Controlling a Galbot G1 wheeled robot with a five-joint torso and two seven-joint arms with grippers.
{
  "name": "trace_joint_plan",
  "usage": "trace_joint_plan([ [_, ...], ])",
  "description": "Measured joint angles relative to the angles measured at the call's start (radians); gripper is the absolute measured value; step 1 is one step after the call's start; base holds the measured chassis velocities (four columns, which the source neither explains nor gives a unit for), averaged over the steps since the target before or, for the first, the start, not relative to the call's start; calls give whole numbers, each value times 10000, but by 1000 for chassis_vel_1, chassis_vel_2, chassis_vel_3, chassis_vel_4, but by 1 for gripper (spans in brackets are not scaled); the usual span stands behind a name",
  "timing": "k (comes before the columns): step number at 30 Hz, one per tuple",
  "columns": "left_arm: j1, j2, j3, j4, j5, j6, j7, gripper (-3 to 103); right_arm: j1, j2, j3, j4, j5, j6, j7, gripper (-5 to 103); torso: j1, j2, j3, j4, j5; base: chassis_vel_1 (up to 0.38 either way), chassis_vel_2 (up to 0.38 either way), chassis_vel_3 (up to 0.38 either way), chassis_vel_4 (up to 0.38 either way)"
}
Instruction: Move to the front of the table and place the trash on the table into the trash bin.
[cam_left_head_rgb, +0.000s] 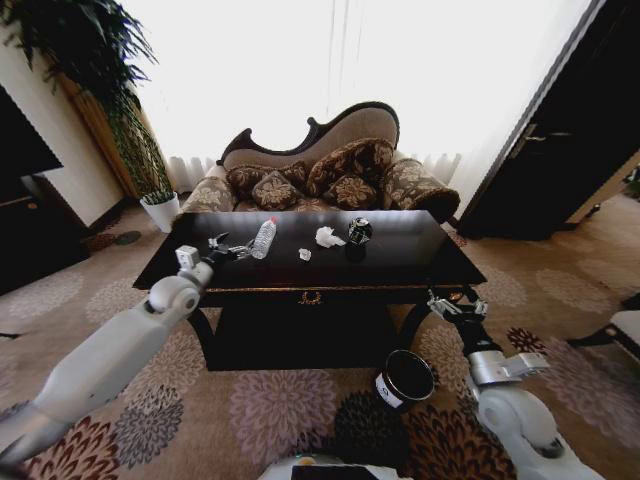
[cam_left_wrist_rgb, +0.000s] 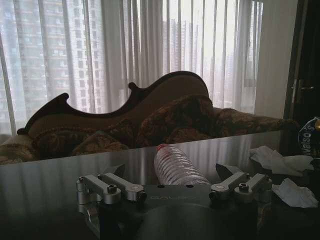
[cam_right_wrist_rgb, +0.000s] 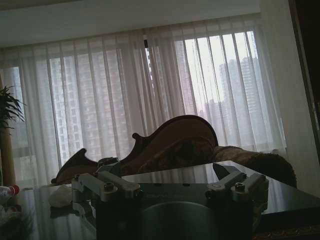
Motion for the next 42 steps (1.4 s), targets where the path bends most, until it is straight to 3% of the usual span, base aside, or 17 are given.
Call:
trace_joint_plan([
  [11, -362, -418, 419, 774, 262, -136, 225, 101, 133, -208, 11, -142, 156, 3, -3, 100, 0, 0, -1, 2, 2, 0, 0, 0, 0],
  [26, -456, -1265, 771, 1359, 679, -360, 376, 94, 49, -354, 207, 63, 419, -57, -5, 100, -1, 2, -1, 1, 0, 0, 0, 0, 0],
  [29, -400, -1264, 787, 1384, 716, -383, 390, 79, 57, -385, 244, 21, 479, -65, 20, 100, -1, 2, -1, 1, 0, 0, 0, 0, 0],
  [34, -297, -1227, 716, 1390, 774, -421, 411, 68, 58, -351, 219, -9, 466, -71, 24, 100, -1, 2, -1, 1, 0, 0, 0, 0, 0],
  [36, -236, -1178, 639, 1343, 792, -427, 414, 57, 58, -309, 164, -11, 416, -71, 23, 100, -1, 2, -2, 1, 0, 0, 0, 0, 0],
  [42, -47, -1047, 476, 1185, 822, -427, 411, 46, 62, -261, 89, -10, 311, -72, 18, 100, -2, 1, -2, 1, -1, 0, 0, 0, 0],
])
